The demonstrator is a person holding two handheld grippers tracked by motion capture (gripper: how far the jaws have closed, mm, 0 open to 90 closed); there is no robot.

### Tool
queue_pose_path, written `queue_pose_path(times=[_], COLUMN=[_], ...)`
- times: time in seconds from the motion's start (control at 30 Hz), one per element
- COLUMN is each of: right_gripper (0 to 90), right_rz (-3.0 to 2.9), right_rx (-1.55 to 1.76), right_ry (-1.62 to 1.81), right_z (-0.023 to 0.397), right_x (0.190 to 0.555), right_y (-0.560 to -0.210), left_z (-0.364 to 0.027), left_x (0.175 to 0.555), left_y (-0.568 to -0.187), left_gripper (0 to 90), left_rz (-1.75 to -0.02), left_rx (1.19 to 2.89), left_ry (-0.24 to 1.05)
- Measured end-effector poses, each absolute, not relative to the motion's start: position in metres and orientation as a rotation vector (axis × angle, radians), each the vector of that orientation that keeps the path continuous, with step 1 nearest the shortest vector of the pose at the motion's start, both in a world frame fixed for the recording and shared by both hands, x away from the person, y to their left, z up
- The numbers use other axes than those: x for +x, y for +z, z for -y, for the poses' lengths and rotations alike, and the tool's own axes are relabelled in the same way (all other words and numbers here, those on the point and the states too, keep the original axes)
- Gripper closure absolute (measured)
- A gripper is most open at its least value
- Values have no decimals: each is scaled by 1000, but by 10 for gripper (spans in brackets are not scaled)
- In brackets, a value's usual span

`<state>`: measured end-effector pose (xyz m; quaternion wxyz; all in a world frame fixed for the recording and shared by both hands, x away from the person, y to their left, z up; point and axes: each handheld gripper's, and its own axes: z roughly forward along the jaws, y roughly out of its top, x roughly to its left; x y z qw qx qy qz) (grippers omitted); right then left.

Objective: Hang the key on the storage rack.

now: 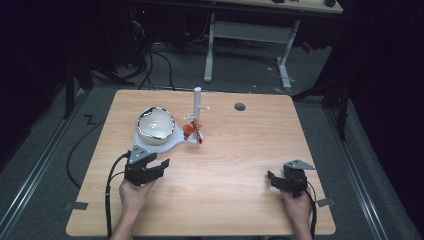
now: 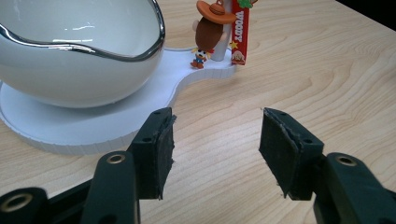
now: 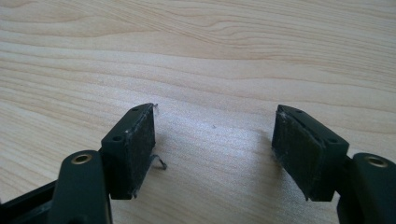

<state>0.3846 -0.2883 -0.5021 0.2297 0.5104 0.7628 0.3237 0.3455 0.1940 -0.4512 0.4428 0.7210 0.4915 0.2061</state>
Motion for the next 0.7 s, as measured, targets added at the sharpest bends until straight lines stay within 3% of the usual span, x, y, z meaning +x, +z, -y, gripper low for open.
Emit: queue_pose_path(times=[0.7], right_gripper=[308], right_rz=[-2099], right_rx=[1404], right_ry=[891], right_z=[288], right_x=[385], right_y=[-502], left_z=[-183], left_x=[339], left_y=[-468], left_gripper=[439], left_rz=[-1211], left_rx=[1811], left_ry=[455])
